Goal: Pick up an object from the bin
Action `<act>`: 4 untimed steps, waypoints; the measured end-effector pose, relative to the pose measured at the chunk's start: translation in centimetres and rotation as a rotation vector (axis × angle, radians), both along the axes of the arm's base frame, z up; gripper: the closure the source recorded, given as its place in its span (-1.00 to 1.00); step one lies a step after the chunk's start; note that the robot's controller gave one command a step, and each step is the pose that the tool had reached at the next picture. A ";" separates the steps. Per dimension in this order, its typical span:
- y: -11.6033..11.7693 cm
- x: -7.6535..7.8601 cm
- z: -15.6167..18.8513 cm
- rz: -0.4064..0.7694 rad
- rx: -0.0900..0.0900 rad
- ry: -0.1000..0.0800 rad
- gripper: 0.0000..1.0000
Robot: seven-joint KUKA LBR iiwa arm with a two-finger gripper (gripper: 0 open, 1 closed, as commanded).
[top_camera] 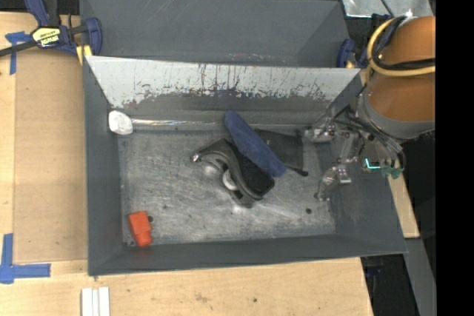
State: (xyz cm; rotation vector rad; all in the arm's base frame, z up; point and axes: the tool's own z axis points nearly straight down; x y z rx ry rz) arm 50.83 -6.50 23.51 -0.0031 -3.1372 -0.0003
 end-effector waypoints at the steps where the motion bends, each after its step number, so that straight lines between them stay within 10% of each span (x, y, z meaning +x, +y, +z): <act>1: 6.2 7.3 -7.1 0.279 0.003 -0.008 -1.00; 2: 8.1 8.0 -11.8 0.433 -0.007 -0.026 -1.00; 3: 7.0 8.6 -12.5 0.229 -0.011 -0.015 -1.00; 4: 7.0 8.6 -12.5 0.229 -0.012 -0.013 1.00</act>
Offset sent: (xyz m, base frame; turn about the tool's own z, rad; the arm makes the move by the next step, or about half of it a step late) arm 0.0727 0.0600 -0.0694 -0.2770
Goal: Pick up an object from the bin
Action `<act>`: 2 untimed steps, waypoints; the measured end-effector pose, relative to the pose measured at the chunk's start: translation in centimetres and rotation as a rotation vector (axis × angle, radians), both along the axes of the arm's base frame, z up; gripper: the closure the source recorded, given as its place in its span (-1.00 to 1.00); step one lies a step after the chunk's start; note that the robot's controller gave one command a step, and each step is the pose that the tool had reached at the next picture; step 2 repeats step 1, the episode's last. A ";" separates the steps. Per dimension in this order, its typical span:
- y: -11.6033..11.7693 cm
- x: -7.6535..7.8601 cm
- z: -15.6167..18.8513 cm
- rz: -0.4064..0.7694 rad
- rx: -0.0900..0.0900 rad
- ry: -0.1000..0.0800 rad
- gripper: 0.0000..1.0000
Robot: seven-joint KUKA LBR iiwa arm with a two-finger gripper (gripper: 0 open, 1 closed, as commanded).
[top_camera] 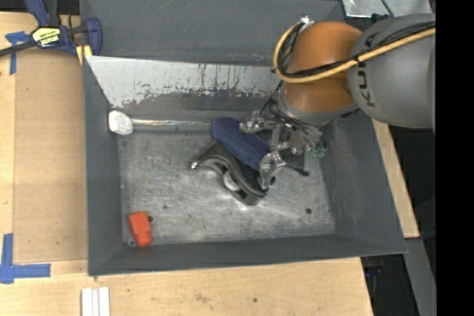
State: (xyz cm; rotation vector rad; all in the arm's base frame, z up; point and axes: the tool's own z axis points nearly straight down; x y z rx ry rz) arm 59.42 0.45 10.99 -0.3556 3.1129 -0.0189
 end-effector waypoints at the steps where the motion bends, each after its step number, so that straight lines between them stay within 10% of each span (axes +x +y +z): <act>1: 11.0 -2.2 13.9 0.321 0.012 0.000 1.00; 2: 11.0 -2.2 13.9 0.321 0.012 0.000 1.00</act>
Offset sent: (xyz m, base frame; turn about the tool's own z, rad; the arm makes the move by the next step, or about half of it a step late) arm -0.0240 0.1076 0.1346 -0.3192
